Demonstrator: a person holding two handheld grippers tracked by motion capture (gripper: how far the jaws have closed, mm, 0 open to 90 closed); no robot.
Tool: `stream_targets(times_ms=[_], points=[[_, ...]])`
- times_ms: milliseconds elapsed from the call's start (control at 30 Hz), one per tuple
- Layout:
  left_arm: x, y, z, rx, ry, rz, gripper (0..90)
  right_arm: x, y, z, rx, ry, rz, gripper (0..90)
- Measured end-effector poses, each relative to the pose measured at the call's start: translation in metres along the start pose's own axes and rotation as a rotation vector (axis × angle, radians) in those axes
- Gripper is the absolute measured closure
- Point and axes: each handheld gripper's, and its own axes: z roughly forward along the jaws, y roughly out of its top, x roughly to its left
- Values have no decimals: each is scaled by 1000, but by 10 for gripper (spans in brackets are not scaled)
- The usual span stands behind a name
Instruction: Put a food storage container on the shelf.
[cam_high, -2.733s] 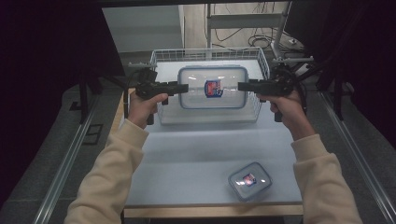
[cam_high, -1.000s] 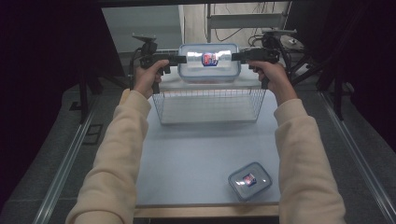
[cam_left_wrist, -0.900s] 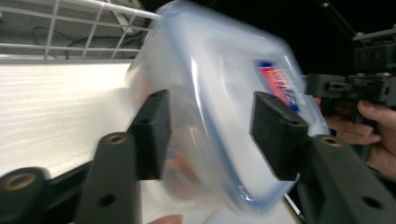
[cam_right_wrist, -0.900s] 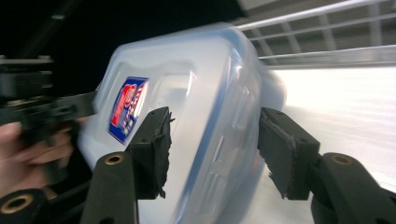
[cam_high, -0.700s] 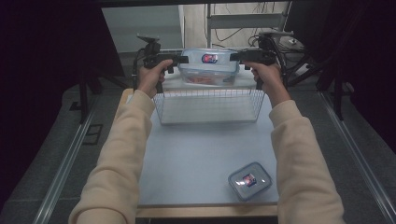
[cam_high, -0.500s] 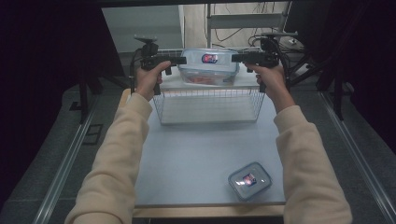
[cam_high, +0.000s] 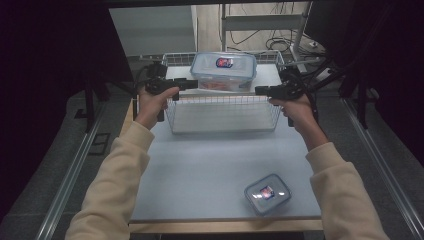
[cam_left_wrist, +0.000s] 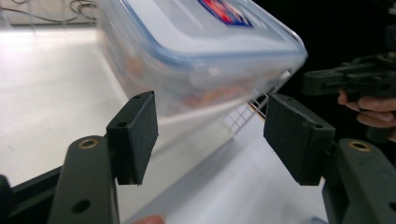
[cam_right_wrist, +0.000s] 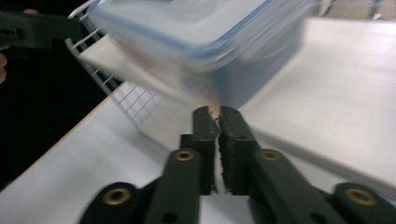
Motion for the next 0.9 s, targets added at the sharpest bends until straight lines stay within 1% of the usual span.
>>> stream_targets(times_ms=[67,100,133,200,233,300,333,433,467,600,667,733,767,867,900], points=[[-2,-6,-1,1,-16,-1,345,4,-2,6,12,17,-17,894],[-3,-9,-2,1,-20,3,344,7,-2,15,20,29,-33,895],[-3,-10,-2,3,-21,6,344,7,-2,15,20,29,-33,895],[-4,-12,-2,4,-29,5,343,9,0,23,21,36,-41,895],[-4,-13,-2,4,-30,5,343,10,2,32,24,41,-46,895],[-4,-14,-2,8,-38,5,341,11,4,38,23,32,-53,896],[-4,-14,-2,12,-37,7,341,11,4,38,23,32,-53,896],[-3,-16,-1,27,-51,-3,337,10,8,46,16,32,-43,896],[-2,-16,-1,32,-56,0,335,11,10,48,12,20,-47,896],[-2,-18,-1,40,-56,7,336,11,14,51,12,19,-42,896],[-2,-20,0,39,-54,-1,336,10,16,52,10,17,-38,896],[0,-21,0,43,-56,1,336,10,18,53,9,9,-39,896],[0,-22,0,43,-56,-5,336,10,19,53,9,5,-44,896],[1,-23,0,43,-61,3,337,10,22,55,10,-3,-42,896],[1,-23,1,42,-61,-3,336,10,23,55,10,-5,-41,896]])
